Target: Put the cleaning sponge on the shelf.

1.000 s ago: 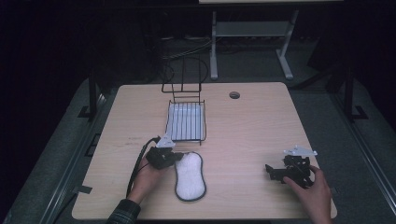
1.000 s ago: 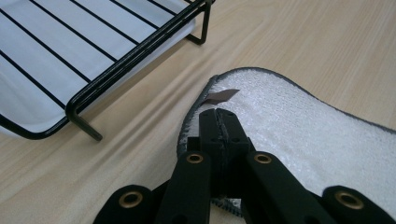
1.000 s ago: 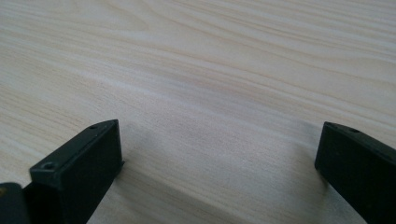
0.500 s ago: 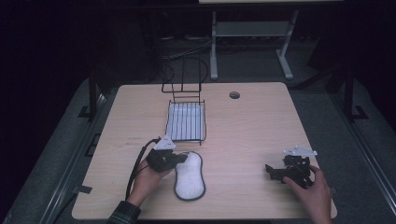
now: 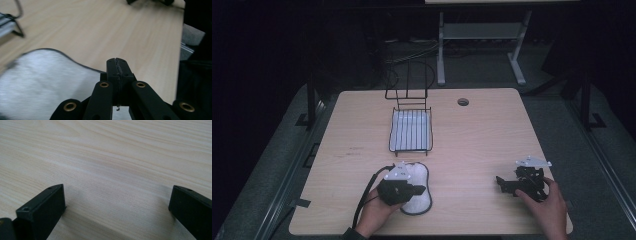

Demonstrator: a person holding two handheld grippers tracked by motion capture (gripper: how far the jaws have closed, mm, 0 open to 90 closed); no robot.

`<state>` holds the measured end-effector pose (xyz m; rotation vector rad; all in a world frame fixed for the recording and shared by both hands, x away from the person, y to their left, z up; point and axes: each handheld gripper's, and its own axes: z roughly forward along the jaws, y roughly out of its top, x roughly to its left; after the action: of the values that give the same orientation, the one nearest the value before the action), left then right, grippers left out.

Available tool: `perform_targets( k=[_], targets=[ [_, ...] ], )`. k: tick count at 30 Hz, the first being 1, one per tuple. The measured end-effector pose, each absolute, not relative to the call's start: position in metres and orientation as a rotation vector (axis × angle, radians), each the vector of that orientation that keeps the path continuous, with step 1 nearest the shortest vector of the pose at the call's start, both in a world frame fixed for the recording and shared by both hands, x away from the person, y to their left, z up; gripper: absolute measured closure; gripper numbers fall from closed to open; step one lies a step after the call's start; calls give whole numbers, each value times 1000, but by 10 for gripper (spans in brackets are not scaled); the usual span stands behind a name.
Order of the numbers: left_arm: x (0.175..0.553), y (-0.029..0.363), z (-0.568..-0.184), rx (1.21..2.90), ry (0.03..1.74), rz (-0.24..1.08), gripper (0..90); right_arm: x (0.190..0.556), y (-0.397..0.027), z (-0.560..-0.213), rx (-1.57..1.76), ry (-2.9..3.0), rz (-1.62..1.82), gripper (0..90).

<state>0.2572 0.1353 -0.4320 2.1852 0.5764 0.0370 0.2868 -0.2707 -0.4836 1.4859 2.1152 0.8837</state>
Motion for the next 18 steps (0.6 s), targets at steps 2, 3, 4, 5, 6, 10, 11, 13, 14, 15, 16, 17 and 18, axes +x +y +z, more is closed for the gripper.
perform_targets(
  k=[2,3,4,5,6,10,11,13,14,15,16,17,18],
  targets=[
    [251,132,-434,2200,568,32,898,287,-271,-484,1486,2115,884,2],
    [249,131,-435,2203,567,26,898,287,-271,-484,1486,2115,884,2],
    [247,130,-437,2209,574,15,898,287,-271,-484,1485,2115,884,2],
    [245,130,-439,2215,578,13,898,287,-271,-484,1485,2115,884,2],
    [245,130,-441,2227,584,9,897,287,-271,-484,1485,2115,884,2],
    [244,134,-447,2245,615,9,898,287,-271,-484,1485,2115,884,2],
    [244,134,-447,2256,613,13,898,287,-271,-484,1485,2115,884,2],
    [243,135,-449,2266,618,8,898,287,-271,-484,1485,2115,884,2],
    [243,135,-450,2270,619,9,898,287,-271,-484,1485,2115,884,2],
    [243,135,-450,2269,621,9,898,287,-271,-484,1485,2115,884,2],
    [243,136,-450,2270,621,8,898,287,-271,-484,1485,2115,884,2],
    [242,136,-450,2268,626,7,898,287,-271,-484,1485,2115,884,2],
    [242,137,-450,2269,626,7,898,287,-271,-484,1485,2115,884,2]
  ],
)
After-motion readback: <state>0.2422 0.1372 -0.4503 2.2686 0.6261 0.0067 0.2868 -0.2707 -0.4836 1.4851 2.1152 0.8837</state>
